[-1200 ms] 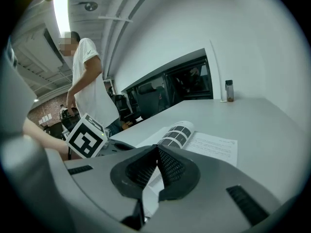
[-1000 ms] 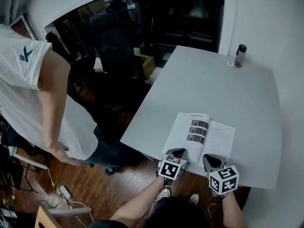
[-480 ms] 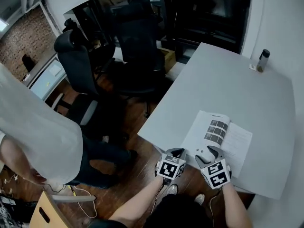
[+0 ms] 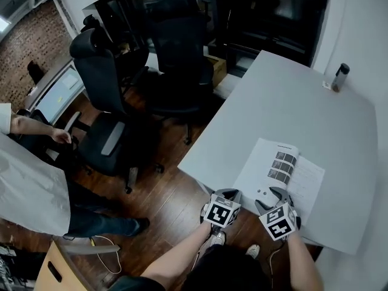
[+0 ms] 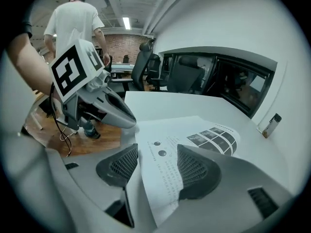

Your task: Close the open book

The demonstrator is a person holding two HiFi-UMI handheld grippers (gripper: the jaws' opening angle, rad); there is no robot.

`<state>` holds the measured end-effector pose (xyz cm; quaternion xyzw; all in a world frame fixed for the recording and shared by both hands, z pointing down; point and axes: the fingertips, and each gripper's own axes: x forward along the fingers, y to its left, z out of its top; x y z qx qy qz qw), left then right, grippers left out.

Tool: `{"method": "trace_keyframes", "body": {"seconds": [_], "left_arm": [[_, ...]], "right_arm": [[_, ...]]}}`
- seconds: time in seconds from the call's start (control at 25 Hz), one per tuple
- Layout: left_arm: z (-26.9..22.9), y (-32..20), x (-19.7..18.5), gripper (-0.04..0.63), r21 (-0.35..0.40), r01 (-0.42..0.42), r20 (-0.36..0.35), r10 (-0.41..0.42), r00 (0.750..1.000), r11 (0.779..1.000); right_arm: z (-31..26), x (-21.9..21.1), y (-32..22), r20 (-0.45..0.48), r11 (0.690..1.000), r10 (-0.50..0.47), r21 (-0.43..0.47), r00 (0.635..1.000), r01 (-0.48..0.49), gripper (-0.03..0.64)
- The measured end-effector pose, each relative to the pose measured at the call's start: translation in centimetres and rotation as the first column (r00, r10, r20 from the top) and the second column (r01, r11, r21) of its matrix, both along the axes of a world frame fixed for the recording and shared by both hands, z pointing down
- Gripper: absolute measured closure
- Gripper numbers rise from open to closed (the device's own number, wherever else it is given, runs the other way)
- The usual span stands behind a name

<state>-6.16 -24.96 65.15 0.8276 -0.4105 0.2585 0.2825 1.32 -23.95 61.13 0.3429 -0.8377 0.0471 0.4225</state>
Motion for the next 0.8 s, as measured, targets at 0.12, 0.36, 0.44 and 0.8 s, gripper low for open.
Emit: {"method": "trace_keyframes", "body": {"seconds": [0.12,0.36,0.44,0.8], "left_arm": [[-0.2,0.0,1.2,0.589,0.003,-0.025,-0.009,0.025,1.0,1.0],[-0.7,0.1,3.8,0.589,0.017,-0.077,-0.011,0.077,0.997,0.997],[-0.8,0.3,4.7,0.591,0.02,-0.096,-0.012,0.096,0.995,0.995],[-0.6,1.3,7.0,0.589,0.011,-0.133,0.01,0.133,0.991,0.991]], "right_arm": [[-0.6,0.6,0.4,0.025,1.0,0.017,-0.003,1.0,-0.017,0.365],[-1.4,3.1,1.9,0.08,0.995,0.097,-0.022,0.992,-0.096,0.377],[-1.6,3.8,2.3,0.104,0.992,0.125,-0.027,0.987,-0.123,0.393],[-2.3,7.7,3.7,0.168,0.971,0.239,-0.027,0.957,-0.238,0.452]]}}
